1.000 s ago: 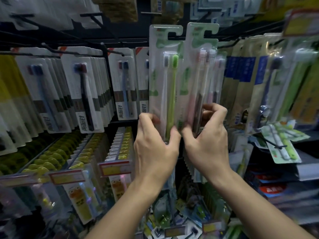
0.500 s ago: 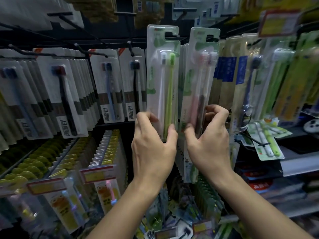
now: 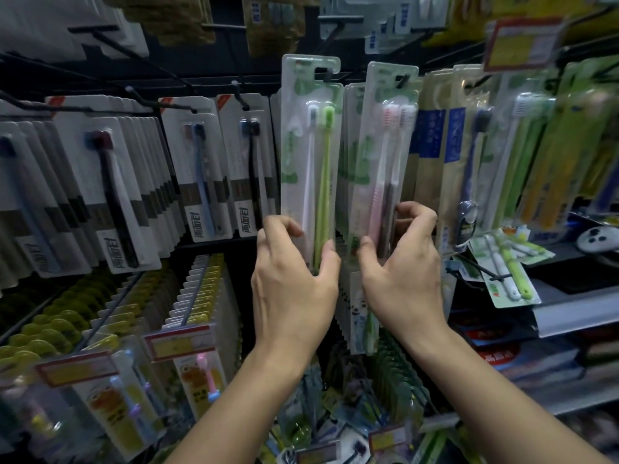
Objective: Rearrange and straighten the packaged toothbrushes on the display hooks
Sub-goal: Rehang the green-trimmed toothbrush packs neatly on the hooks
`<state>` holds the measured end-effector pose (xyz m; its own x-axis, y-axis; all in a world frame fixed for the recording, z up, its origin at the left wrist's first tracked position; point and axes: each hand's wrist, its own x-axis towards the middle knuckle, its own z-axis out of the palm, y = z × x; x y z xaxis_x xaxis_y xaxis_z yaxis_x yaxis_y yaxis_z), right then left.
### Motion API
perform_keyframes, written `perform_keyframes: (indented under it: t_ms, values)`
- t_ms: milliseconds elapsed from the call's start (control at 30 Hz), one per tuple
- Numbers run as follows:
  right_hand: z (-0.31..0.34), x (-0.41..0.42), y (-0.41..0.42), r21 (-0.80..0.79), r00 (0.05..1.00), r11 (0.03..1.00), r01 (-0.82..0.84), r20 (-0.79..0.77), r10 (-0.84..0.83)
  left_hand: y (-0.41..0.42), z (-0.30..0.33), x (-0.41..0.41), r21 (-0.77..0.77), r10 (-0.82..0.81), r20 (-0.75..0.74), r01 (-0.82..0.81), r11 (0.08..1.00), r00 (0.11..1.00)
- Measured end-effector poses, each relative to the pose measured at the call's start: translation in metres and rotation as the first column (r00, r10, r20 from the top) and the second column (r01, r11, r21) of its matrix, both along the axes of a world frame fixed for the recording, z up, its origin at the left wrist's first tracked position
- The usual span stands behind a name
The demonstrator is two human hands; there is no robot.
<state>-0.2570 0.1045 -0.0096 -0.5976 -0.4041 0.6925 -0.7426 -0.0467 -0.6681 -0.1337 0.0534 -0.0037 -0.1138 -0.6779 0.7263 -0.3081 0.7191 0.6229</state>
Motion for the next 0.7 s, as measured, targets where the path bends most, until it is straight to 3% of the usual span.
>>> perform_keyframes:
  t_ms: [700]
  values:
    - [0.001,-0.011,-0.006,0.111,0.997,0.991,0.078,-0.025,-0.076,-0.013,0.0,-0.017,0.065,0.026,0.094,-0.032,0.997,0.995]
